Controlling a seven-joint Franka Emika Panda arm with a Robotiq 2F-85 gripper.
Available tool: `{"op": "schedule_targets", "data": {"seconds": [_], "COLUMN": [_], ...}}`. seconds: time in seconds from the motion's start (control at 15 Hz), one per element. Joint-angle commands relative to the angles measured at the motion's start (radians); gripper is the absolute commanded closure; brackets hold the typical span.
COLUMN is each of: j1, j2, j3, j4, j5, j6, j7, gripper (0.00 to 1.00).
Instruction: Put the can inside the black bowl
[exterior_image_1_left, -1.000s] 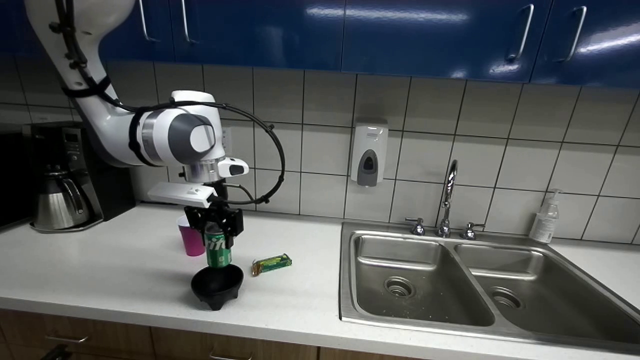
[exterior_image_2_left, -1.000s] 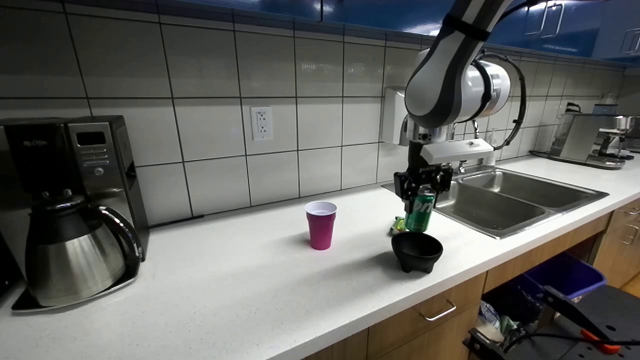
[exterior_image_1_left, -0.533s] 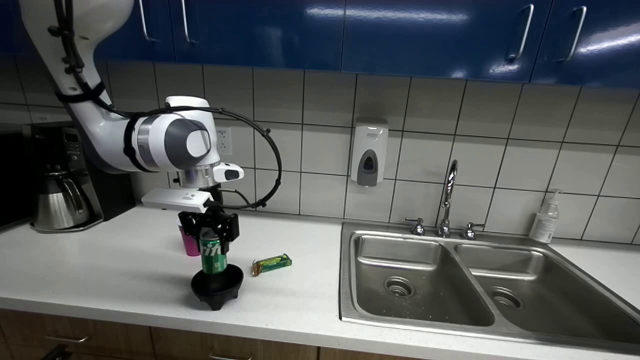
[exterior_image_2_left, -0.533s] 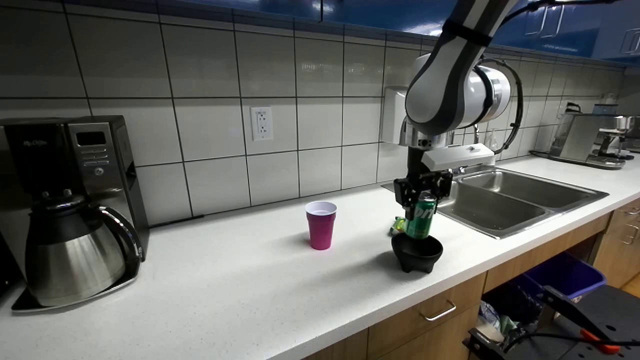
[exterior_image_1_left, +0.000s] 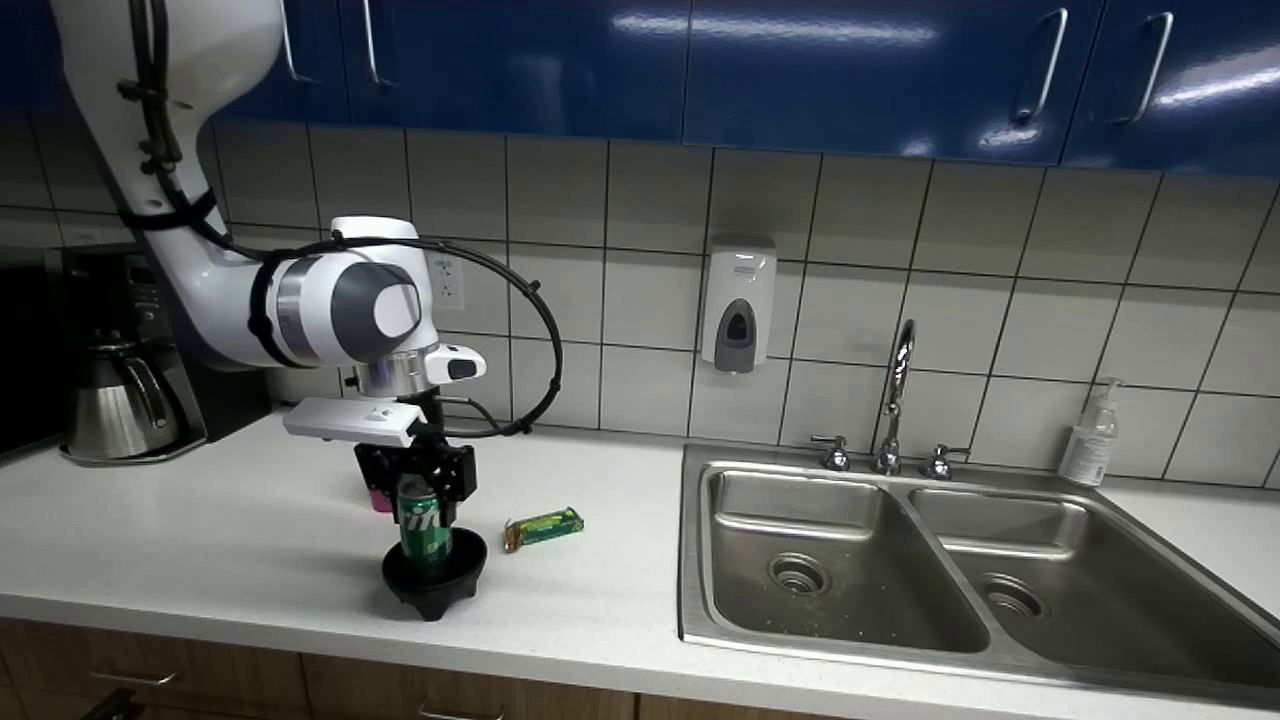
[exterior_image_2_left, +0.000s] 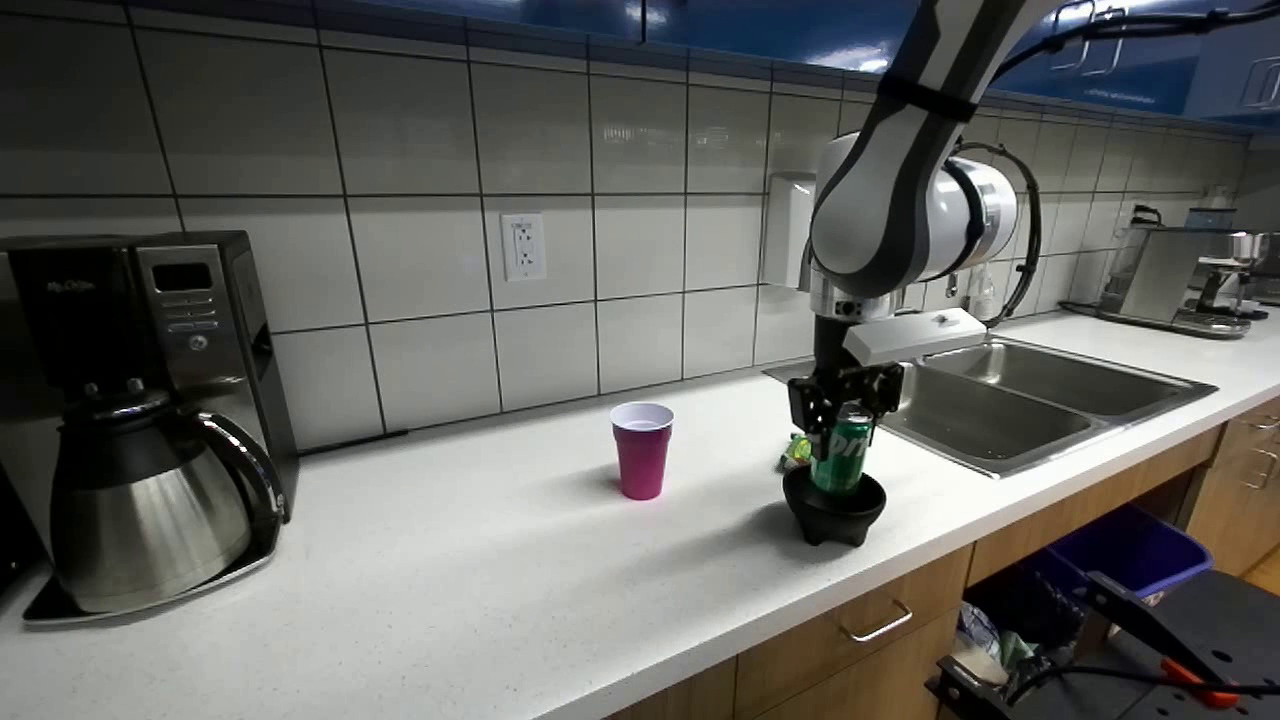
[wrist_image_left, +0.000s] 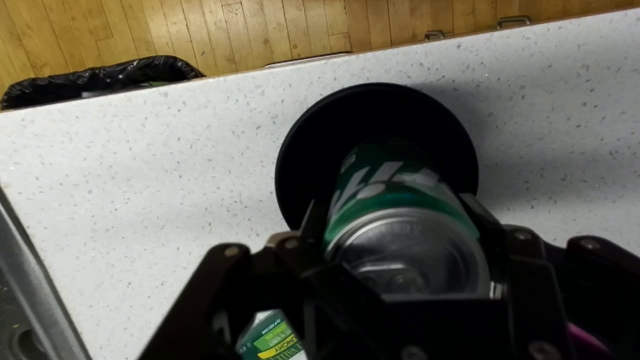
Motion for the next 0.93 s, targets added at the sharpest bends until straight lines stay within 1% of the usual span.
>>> {"op": "schedule_targets", "data": {"seconds": [0.0,0.8,0.87], "j1": [0.016,0.045,0.049], "j2": [0.016,0.065,0.065], "j3": [-0.015,-0.046,-0.049], "j4": [0.003,0.011,0.012], "j5": [-0.034,-0.043,-0.046], "j6": [0.030,0.040,0.039], "j7": [0.025,0.026,0.029], "gripper": [0.59,0.59,0.09]}}
